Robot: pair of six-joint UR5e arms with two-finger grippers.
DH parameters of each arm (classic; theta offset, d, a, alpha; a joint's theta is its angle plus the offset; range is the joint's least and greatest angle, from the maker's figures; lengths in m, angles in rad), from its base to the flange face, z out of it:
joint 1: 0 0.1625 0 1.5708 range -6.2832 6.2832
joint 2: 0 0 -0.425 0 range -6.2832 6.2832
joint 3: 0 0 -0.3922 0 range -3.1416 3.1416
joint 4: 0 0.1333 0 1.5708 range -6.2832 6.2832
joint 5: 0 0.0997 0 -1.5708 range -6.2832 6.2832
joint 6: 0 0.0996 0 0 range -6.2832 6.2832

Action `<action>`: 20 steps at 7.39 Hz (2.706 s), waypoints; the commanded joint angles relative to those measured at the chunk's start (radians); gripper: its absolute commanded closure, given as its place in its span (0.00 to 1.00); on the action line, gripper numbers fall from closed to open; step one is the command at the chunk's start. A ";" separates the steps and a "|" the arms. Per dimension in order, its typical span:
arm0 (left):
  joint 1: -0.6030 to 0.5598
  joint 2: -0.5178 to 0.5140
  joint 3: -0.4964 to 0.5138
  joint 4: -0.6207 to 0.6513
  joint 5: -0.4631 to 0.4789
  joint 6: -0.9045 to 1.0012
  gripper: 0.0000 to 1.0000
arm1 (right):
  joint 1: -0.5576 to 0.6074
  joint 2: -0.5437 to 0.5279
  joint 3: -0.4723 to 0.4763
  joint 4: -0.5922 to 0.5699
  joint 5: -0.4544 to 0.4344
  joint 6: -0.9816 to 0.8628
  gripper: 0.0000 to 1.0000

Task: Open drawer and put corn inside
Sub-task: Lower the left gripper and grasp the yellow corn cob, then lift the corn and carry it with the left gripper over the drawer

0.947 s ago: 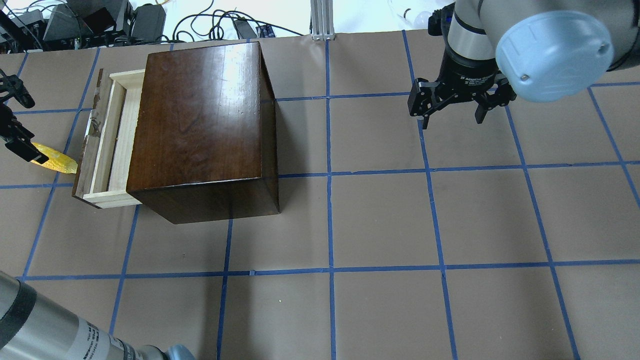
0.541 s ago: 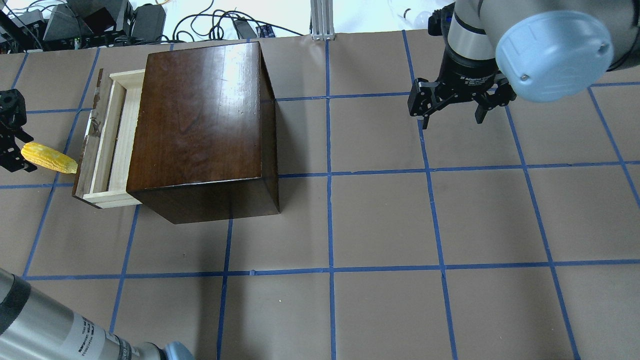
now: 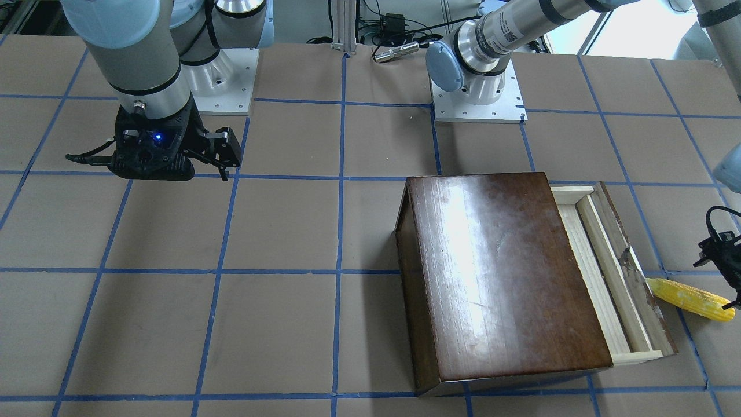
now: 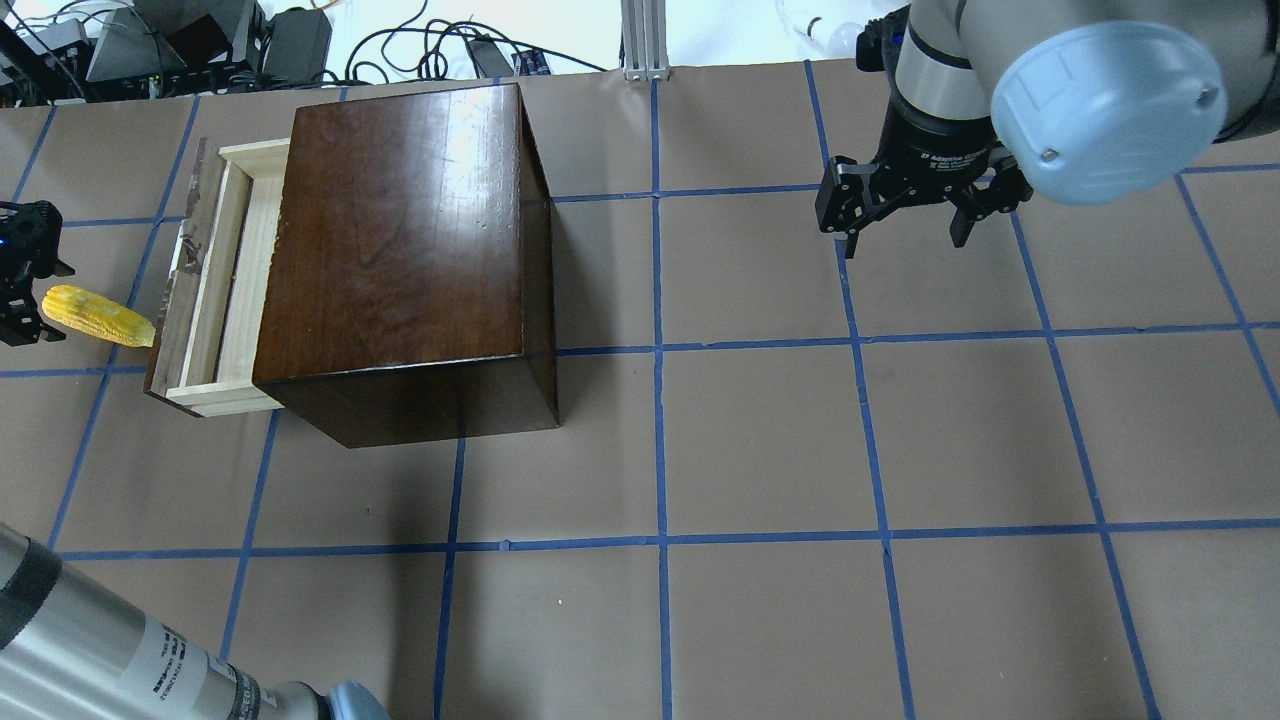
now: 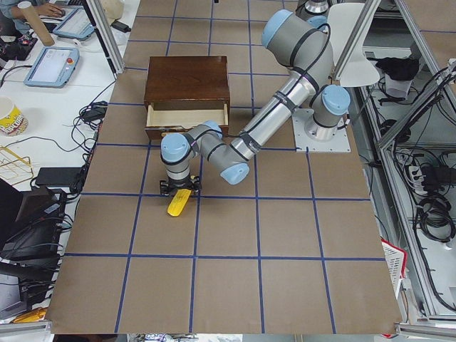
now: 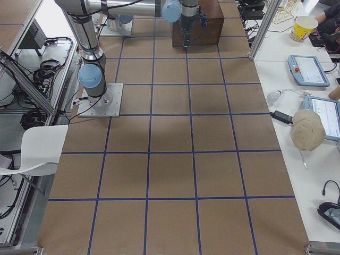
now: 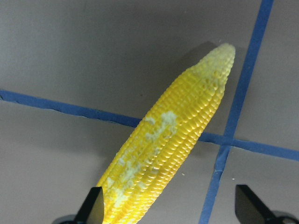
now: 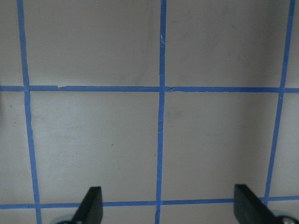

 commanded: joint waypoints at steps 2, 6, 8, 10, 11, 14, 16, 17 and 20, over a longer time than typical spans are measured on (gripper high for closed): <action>0.009 -0.013 -0.019 0.007 -0.100 0.136 0.00 | 0.000 0.000 0.000 0.000 0.000 0.000 0.00; 0.015 -0.023 -0.024 0.002 -0.113 0.108 0.00 | 0.000 0.000 0.000 0.000 0.000 0.000 0.00; 0.036 -0.025 -0.022 0.004 -0.113 0.105 0.00 | 0.000 0.000 0.000 0.000 0.000 0.000 0.00; 0.038 -0.045 -0.015 0.004 -0.116 0.105 0.00 | 0.000 0.000 0.000 0.000 0.000 0.000 0.00; 0.036 -0.057 0.001 0.010 -0.118 0.099 0.31 | 0.000 0.000 0.000 0.000 0.000 0.000 0.00; 0.036 -0.069 -0.005 0.024 -0.127 0.080 0.93 | 0.000 0.000 0.000 0.000 0.000 0.000 0.00; 0.036 -0.066 -0.005 0.025 -0.130 0.069 1.00 | 0.000 0.000 0.000 0.000 0.000 0.000 0.00; 0.036 -0.065 -0.005 0.024 -0.132 0.065 1.00 | 0.000 0.000 0.000 0.000 0.000 0.000 0.00; 0.032 -0.022 0.001 0.021 -0.116 -0.079 1.00 | 0.000 0.000 0.000 0.000 0.000 0.000 0.00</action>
